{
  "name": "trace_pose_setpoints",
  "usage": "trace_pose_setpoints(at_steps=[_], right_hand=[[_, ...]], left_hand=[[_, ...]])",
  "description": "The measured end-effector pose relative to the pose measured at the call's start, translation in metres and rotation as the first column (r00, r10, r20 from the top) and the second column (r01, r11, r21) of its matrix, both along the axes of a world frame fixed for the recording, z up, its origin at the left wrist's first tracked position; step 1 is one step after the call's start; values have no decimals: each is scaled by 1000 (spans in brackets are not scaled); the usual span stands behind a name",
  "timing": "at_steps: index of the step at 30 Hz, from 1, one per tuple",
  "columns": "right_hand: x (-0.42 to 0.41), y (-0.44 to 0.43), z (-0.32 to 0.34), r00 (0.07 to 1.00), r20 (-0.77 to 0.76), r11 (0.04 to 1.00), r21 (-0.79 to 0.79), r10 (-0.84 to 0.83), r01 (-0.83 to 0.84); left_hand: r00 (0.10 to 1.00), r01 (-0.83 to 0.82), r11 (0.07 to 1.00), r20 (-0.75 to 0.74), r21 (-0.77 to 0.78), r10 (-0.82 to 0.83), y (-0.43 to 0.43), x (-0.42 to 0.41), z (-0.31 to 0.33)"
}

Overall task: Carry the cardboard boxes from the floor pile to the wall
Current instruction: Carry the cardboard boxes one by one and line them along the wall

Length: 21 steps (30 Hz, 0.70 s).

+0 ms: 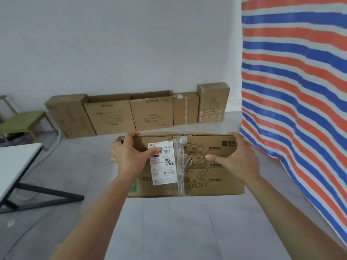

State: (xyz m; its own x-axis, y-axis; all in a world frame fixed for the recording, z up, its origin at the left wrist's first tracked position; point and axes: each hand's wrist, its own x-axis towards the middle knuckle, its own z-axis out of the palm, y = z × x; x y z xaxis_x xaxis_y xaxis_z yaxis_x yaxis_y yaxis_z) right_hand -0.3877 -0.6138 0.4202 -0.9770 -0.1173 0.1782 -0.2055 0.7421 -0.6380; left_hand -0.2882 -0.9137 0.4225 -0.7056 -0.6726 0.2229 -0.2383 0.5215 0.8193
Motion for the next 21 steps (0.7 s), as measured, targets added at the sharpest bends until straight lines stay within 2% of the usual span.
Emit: trace_pose_setpoints(at_steps=[8,12,21], right_hand=[[-216,-20,-44,998,3,998,0,-70,70],[-329,-41,-45,998,37,999,12,-53,52],[-558,-155,-44,995,91,997,61,35,-41]], left_hand=[[994,52,999,93,12,-53,-28,-242,-45],[987,33,999,155,-14,-30,-46,-351,-39],[984,-69,997,165,21,65,-149,-548,-49]])
